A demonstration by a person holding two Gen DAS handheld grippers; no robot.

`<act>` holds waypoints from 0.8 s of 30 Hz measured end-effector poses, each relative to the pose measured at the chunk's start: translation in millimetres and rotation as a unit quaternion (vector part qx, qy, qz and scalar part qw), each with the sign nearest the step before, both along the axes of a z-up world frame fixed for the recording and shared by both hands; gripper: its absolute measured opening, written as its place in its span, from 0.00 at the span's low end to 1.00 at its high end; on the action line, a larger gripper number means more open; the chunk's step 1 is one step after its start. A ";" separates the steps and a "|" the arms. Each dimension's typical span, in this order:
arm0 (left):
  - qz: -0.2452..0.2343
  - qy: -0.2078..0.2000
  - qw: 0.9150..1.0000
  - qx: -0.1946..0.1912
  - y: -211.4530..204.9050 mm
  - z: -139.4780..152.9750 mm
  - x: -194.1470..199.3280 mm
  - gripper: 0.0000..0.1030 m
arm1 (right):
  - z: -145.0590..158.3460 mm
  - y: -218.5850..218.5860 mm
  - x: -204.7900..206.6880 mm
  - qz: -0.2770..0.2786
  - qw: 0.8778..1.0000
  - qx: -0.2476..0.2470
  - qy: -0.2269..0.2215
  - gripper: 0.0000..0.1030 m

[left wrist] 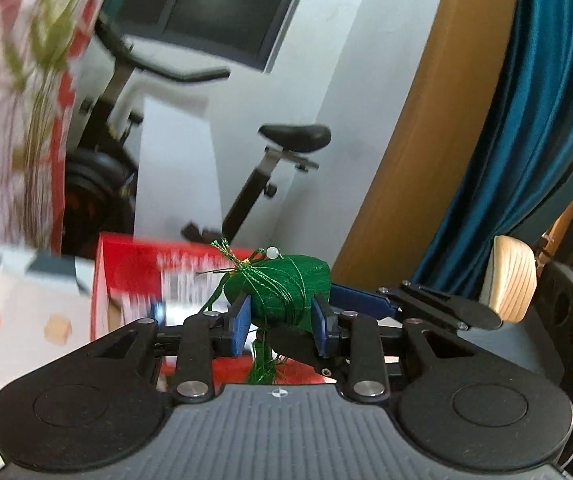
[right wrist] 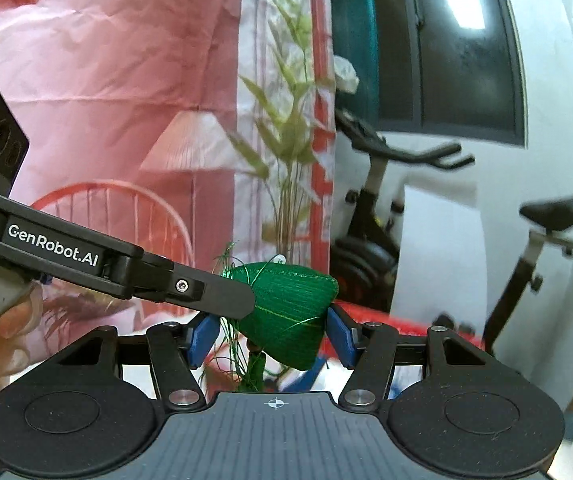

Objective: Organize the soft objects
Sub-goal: 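Lift the green tinsel ball with the left gripper over the red box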

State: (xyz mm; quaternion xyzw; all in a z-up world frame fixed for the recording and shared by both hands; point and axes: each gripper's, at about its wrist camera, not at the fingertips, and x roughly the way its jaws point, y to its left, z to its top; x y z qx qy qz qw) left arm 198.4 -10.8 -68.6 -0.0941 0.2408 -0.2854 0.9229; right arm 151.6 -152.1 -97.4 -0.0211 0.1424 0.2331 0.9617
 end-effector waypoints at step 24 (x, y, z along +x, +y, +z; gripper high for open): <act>-0.004 0.066 0.998 0.001 11.9 -35.0 115.2 0.33 | 1.7 27.6 133.5 0.014 0.992 -0.123 0.001 0.54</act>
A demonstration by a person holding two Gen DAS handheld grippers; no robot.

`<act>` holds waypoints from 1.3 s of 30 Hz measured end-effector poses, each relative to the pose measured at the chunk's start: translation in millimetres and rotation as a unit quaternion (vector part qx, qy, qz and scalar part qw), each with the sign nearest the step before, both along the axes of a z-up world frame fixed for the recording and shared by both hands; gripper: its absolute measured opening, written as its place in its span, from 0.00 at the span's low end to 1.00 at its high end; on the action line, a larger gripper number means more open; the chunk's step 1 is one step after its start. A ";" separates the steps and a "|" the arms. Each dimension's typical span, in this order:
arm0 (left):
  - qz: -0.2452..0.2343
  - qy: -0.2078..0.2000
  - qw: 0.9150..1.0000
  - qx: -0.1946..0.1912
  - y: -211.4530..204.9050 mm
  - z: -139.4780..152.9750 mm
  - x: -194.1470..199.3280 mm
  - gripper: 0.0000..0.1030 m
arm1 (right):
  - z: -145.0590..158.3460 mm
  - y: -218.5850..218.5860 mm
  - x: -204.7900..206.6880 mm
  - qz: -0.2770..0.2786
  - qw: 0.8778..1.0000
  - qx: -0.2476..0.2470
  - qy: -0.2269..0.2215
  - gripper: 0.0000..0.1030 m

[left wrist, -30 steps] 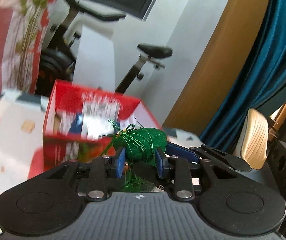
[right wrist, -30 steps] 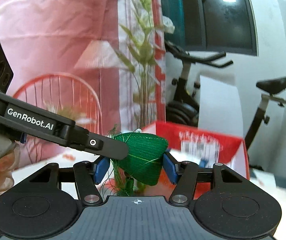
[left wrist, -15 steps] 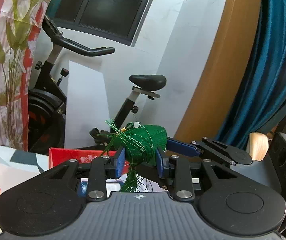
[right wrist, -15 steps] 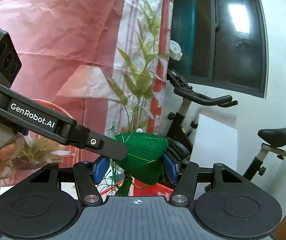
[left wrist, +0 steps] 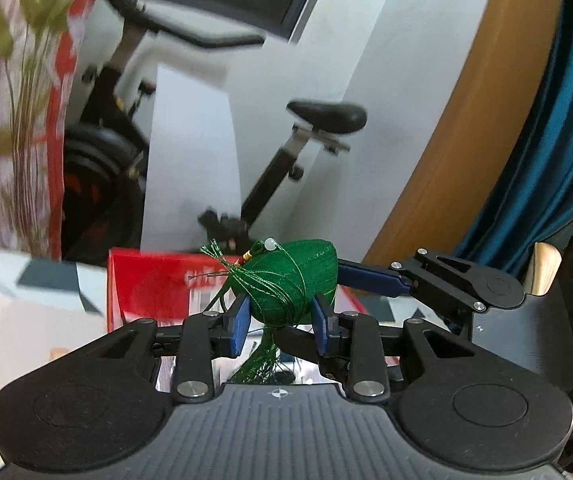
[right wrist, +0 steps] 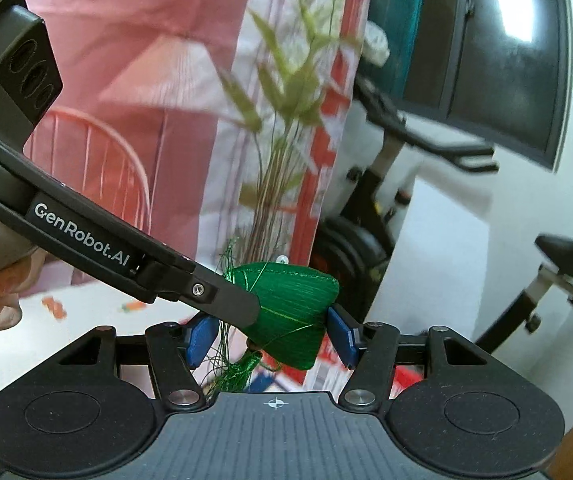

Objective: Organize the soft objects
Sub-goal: 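Lift the green tinsel ball with the left gripper over the red box, then open the left gripper to drop the tinsel ball into the box, then move the left tool back down toward the black eye mask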

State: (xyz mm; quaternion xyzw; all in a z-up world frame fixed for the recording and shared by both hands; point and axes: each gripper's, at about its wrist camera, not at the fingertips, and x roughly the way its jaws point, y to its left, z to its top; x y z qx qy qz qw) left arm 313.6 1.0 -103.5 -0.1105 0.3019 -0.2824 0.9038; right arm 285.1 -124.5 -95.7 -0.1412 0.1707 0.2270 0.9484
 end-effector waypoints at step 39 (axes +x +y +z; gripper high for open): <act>0.088 -0.037 0.986 0.134 9.6 -36.2 -65.0 0.97 | -77.0 -87.9 -32.9 -0.166 0.976 0.107 0.095 1.00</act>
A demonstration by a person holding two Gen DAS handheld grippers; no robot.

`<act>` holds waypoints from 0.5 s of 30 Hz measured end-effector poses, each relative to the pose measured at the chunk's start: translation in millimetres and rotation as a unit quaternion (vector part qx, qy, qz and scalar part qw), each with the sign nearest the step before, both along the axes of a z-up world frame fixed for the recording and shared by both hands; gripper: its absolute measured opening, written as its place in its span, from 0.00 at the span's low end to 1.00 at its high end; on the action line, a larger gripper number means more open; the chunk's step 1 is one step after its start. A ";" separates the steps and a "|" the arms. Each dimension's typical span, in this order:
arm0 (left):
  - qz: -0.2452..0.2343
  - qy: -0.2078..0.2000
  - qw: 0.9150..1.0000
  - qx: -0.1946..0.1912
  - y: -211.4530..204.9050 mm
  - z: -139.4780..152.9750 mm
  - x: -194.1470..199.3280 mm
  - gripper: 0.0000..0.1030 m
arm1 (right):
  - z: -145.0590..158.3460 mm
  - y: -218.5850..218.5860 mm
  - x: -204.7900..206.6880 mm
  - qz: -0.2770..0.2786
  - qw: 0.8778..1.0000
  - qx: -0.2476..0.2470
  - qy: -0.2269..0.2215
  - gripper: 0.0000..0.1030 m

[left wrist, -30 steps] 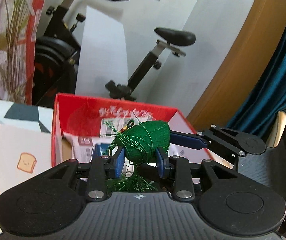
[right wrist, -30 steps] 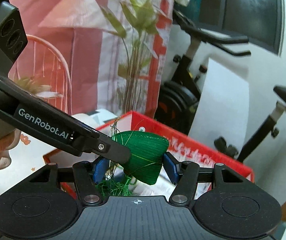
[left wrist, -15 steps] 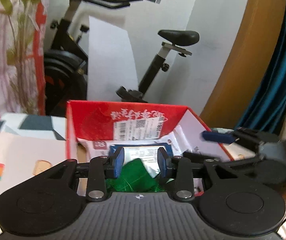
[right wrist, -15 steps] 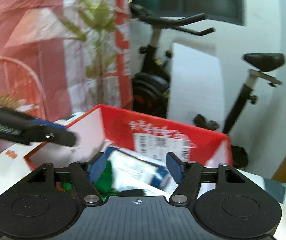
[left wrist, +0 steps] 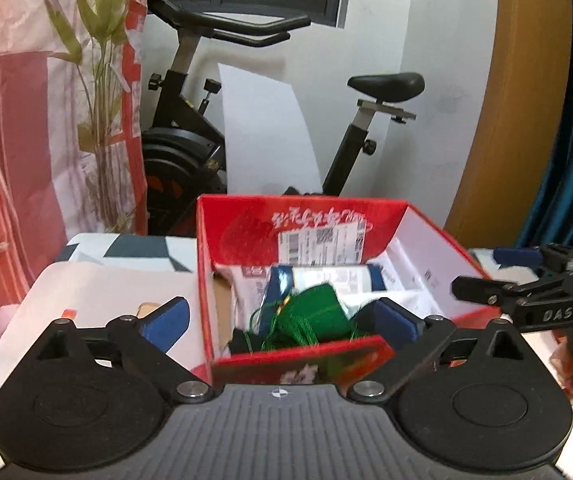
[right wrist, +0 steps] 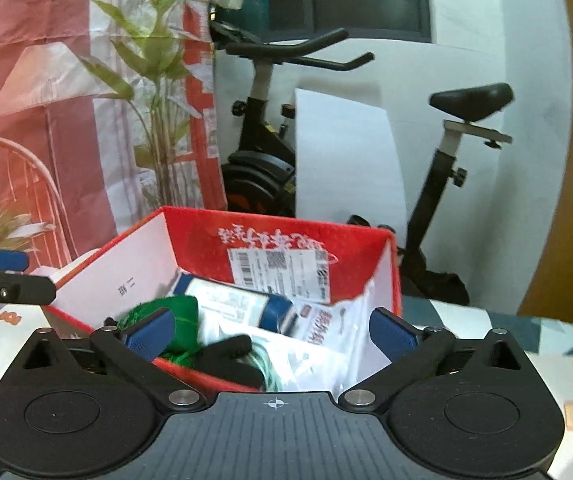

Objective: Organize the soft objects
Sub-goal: 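Move the left tool back down toward the black eye mask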

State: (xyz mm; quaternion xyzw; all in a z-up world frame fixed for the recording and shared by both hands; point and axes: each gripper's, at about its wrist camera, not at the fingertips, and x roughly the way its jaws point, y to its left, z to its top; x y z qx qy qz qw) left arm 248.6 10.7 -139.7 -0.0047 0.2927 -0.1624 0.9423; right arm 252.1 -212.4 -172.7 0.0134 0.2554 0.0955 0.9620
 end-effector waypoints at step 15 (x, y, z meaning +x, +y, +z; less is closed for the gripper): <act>0.005 0.065 0.997 -0.041 -3.4 -44.4 -35.3 0.93 | -46.6 2.6 -60.6 -0.016 0.999 -0.028 0.000 1.00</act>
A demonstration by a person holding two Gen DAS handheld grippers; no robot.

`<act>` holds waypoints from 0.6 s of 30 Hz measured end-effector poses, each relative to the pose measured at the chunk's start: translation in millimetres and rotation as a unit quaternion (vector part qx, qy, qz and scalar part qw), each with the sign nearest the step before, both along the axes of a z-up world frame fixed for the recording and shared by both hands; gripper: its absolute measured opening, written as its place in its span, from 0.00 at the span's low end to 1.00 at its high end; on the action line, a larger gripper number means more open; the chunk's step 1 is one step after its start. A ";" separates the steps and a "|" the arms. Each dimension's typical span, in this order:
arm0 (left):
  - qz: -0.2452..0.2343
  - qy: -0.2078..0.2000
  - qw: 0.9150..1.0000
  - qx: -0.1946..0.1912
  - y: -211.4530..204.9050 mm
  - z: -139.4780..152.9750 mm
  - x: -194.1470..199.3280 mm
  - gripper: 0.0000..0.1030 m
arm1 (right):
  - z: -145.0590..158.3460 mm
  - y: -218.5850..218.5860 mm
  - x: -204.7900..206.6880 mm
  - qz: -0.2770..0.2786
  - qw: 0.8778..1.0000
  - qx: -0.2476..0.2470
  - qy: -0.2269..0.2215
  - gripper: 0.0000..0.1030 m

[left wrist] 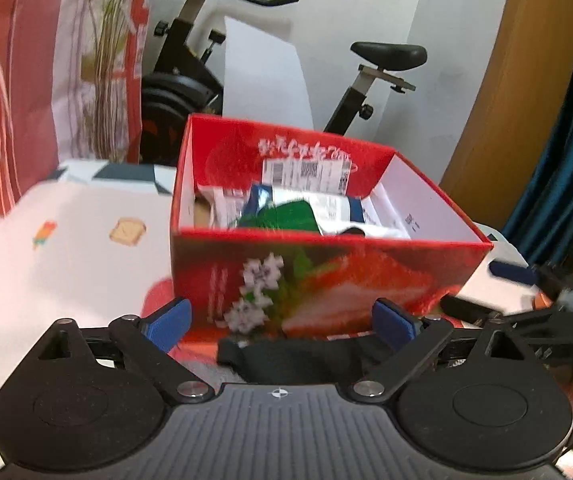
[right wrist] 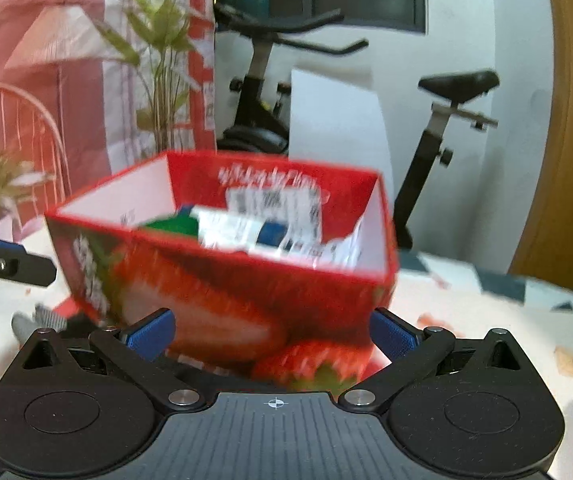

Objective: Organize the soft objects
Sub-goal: 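Move the left tool back down toward the black eye mask, then close the left gripper on the black eye mask while the right gripper grasps its other end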

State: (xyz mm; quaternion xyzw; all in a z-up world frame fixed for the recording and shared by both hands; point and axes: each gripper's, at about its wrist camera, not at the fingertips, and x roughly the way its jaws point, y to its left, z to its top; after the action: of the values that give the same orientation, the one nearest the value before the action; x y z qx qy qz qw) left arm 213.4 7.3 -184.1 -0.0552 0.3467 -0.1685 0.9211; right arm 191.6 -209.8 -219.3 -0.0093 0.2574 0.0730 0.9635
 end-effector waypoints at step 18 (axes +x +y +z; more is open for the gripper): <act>0.000 0.064 0.997 -0.047 2.9 -46.4 -12.3 0.56 | -83.3 45.1 -18.7 -0.025 0.997 -0.029 0.059 0.99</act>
State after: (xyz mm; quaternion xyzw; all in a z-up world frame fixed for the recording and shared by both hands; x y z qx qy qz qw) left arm 201.1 10.1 -230.5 -0.1095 0.3970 -0.1811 0.8931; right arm 172.8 -164.6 -302.6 -0.0267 0.3163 0.0417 0.9474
